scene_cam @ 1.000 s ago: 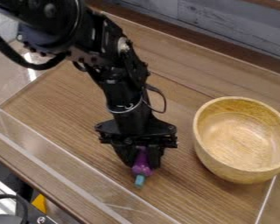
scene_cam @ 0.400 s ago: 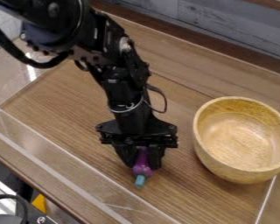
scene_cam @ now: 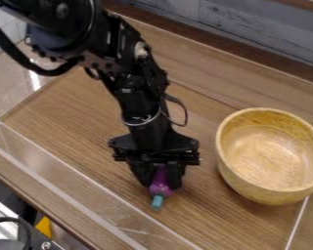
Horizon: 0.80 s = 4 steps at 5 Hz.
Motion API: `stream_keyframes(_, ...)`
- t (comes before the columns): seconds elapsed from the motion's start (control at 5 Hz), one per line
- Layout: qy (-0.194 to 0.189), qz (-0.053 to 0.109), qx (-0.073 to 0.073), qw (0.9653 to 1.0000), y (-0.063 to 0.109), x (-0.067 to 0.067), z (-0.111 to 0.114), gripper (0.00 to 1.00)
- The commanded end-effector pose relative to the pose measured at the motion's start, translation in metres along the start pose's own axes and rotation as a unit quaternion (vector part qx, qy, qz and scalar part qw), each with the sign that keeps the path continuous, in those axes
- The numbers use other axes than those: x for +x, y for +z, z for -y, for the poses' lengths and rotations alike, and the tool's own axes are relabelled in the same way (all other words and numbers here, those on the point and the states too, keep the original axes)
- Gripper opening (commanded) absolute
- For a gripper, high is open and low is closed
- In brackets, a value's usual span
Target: Remove the purple eggplant from inside the brown bowl and put it on the table
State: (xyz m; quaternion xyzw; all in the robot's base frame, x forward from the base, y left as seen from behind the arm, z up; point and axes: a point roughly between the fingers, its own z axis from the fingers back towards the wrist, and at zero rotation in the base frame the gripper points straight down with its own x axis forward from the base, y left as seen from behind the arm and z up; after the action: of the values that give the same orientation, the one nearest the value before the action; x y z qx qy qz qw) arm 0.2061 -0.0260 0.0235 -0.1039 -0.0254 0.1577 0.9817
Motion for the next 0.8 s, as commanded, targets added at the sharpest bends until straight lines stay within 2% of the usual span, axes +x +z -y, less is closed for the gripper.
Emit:
stream_keyframes(0.0,-0.01,-0.007,0.005,0.9999,-0.0045,-0.0028,0.0,0.0)
stream_keyframes(0.2,-0.012,-0.01,0.007,0.9999,-0.0063,-0.0039,-0.0013,0.0)
stream_keyframes(0.4,-0.012,-0.012,0.013,0.9998,-0.0073,-0.0064,-0.0032,1.0)
stream_keyframes(0.6,-0.012,-0.015,0.019,0.9996,-0.0053,-0.0093,-0.0044,1.0)
